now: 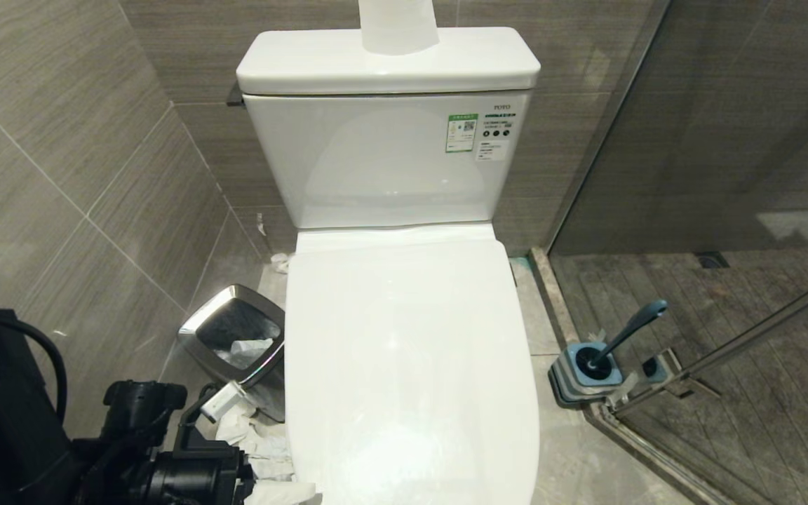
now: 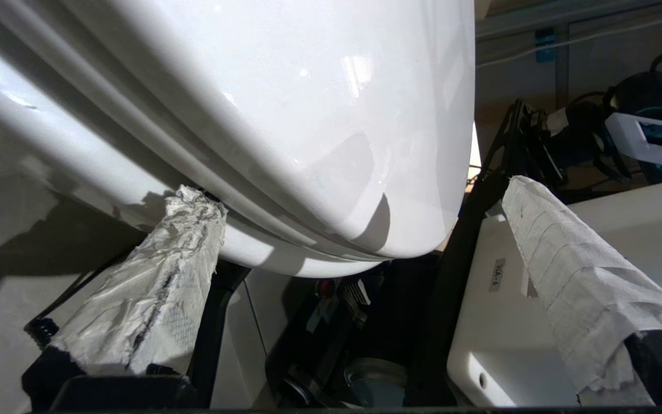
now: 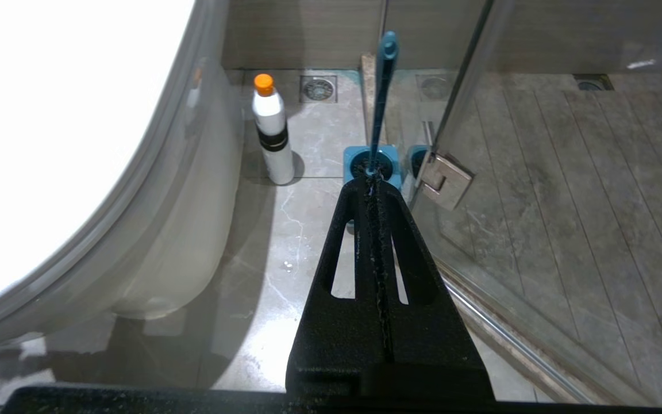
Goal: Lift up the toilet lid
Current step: Use the left hand to lift the toilet lid slightly
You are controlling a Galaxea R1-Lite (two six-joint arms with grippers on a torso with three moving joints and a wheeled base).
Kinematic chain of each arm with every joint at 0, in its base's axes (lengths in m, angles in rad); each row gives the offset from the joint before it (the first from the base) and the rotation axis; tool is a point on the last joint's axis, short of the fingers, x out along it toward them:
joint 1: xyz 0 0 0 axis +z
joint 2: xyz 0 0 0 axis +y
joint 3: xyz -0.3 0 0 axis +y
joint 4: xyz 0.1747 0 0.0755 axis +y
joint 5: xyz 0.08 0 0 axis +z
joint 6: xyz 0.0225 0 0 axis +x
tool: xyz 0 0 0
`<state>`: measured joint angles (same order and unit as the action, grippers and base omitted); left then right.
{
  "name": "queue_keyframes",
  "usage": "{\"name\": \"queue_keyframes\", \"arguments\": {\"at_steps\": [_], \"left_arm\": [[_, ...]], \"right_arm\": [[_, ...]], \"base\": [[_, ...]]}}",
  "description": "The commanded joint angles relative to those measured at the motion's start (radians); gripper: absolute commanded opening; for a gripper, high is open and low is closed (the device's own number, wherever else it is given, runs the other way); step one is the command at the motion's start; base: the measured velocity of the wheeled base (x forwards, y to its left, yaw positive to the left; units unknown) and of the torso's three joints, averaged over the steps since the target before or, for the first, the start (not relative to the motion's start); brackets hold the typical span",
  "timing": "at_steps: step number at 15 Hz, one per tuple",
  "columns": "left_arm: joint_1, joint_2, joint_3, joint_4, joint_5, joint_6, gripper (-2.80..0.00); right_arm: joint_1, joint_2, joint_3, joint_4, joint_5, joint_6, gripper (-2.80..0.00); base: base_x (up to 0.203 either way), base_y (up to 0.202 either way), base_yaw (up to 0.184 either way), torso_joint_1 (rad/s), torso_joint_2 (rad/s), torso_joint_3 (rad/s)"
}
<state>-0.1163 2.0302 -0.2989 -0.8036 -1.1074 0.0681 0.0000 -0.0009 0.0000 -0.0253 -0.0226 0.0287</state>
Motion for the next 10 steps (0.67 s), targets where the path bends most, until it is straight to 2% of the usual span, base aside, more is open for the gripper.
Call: {"name": "queue_keyframes", "arguments": {"at_steps": [1,5,7,10], "left_arm": [[-0.026,-0.007,0.012,-0.002,-0.008,-0.004,0.00],[-0.036,-0.033,0.011,-0.001,-0.026,-0.042,0.00],[-0.030,-0.050,0.009,-0.002,-0.068,-0.099,0.00],[-0.013,-0.074,0.011,-0.002,-0.114,-0.141,0.00]], "right_arm": [[0.000,0.001,0.011,-0.001,0.000,-0.001,-2.80],[0.000,0.001,0.011,-0.001,0.000,-0.001,-2.80],[0.000,0.001,0.011,-0.001,0.000,0.000,-2.80],[0.000,0.001,0.011,-0.001,0.000,0.000,-2.80]], "base": [[0.000,0.000,0.000,0.000,0.00,0.000],[0.000,0.000,0.000,0.000,0.00,0.000],[0.000,0.000,0.000,0.000,0.00,0.000],[0.000,0.000,0.000,0.000,0.00,0.000]]}}
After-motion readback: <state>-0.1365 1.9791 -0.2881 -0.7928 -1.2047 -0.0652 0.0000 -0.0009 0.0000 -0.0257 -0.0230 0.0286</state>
